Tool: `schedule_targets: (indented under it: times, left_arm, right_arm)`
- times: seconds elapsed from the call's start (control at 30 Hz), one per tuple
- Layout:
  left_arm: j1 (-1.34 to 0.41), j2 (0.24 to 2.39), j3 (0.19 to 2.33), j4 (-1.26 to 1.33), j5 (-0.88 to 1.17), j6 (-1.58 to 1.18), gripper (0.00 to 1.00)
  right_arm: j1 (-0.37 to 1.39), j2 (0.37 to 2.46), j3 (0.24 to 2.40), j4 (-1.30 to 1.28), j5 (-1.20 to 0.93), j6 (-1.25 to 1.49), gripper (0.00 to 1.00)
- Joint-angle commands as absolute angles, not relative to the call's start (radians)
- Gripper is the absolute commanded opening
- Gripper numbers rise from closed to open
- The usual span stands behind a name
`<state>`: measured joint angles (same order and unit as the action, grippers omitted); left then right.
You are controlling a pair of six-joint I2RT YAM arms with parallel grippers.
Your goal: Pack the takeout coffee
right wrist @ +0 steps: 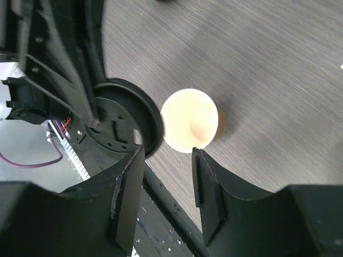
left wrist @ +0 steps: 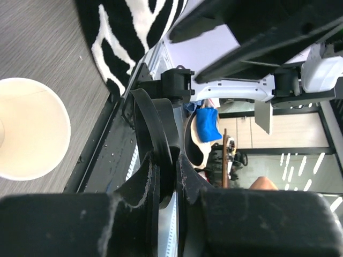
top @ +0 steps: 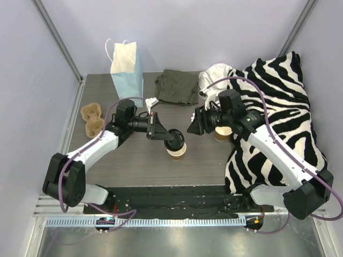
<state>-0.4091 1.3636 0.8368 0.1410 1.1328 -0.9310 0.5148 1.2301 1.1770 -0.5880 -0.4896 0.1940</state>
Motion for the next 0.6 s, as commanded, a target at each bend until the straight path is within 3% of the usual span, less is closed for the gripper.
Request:
schedule_targets:
  times: [0.0, 0.57]
  left_arm:
    - [-0.405, 1.400, 0.854, 0.236, 1.167, -0.976, 0.00]
    - [-0.400, 1.430, 0.841, 0.379, 1.160, -1.080, 0.00]
  right_arm:
    - [0.515, 1.200, 1.172, -0.476, -0.523, 0.201, 0.47]
    - [0.551, 1.223, 1.147, -0.422, -0.506, 0.198, 0.41]
